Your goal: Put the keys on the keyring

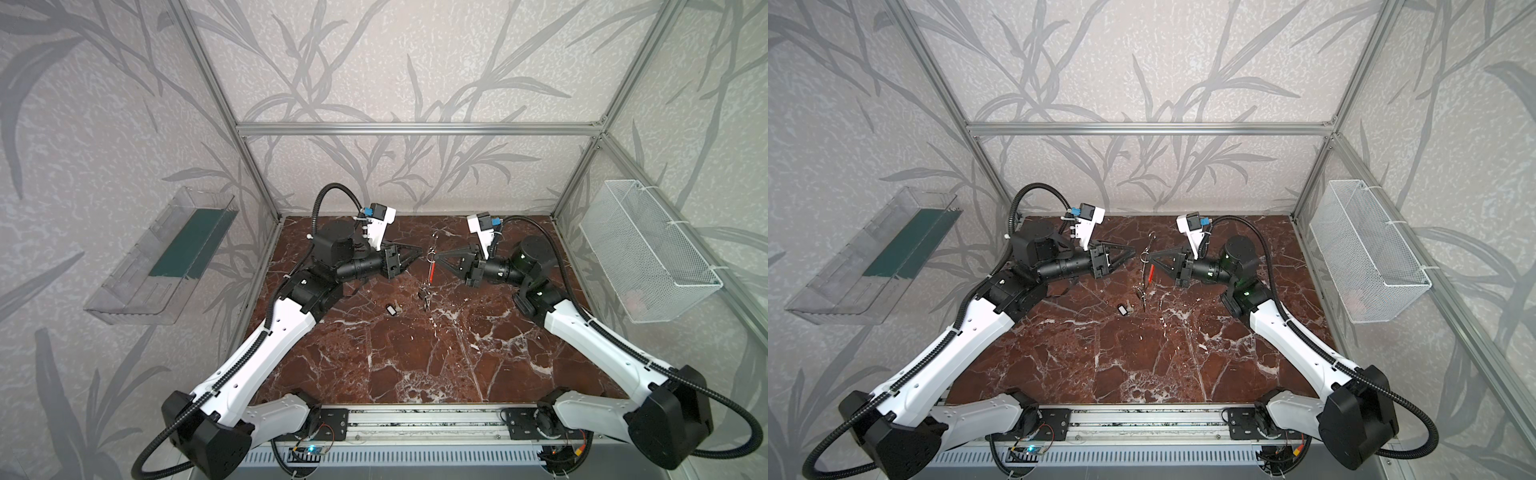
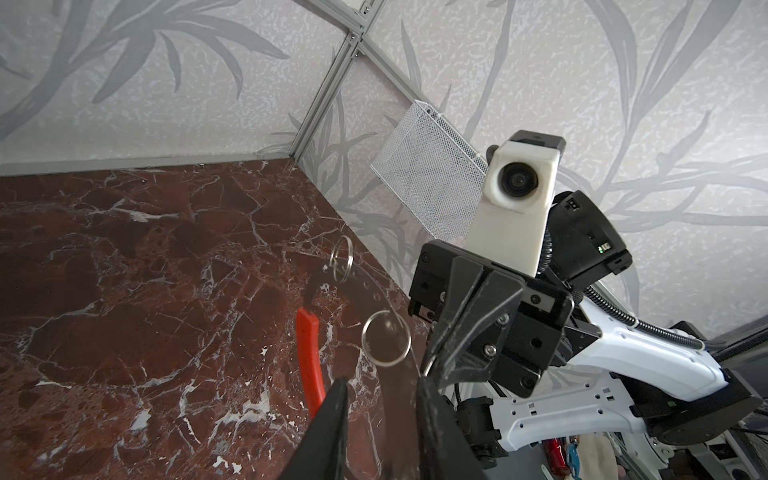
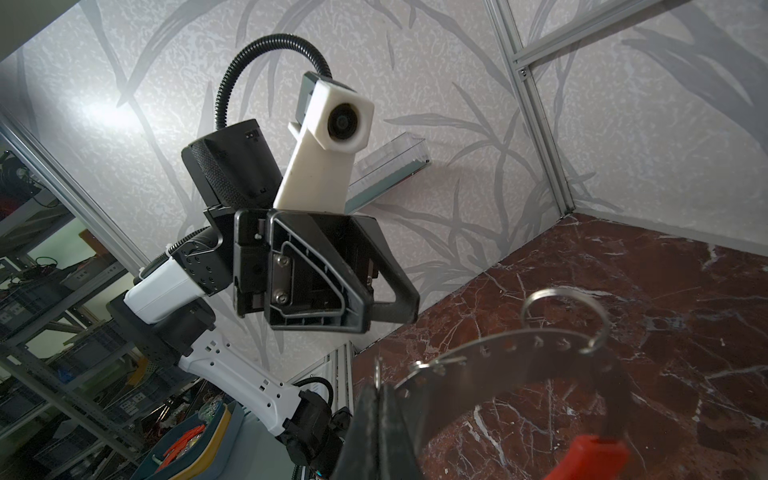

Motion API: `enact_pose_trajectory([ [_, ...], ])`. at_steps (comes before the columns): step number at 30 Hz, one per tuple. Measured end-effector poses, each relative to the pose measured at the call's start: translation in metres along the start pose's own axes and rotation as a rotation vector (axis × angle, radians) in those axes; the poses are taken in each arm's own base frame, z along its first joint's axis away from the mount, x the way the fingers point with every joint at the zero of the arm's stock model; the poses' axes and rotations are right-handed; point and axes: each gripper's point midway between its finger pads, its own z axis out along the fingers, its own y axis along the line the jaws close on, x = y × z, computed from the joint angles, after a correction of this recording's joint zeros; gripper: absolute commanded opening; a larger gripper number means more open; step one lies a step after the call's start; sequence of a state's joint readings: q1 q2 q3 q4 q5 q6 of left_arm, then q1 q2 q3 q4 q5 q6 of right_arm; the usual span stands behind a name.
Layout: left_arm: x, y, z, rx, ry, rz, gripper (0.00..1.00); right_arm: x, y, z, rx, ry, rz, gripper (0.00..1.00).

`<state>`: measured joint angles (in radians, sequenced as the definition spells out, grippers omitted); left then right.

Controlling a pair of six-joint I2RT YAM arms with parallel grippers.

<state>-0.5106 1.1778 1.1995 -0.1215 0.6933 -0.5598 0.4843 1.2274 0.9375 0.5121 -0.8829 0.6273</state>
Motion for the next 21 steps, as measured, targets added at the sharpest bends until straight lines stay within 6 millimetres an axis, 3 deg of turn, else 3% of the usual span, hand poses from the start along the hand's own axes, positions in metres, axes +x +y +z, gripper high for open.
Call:
enact_pose_trajectory([
  [10, -0.002, -0.016, 0.01, 0.135, 0.017, -0.055, 0.3, -0.003, 0.002, 0.001, -0.01, -0.011, 0.006, 0.0],
  [21, 0.002, -0.015, 0.019, 0.178, 0.049, -0.095, 0.25, -0.002, -0.003, 0.004, -0.017, -0.012, 0.013, 0.0],
])
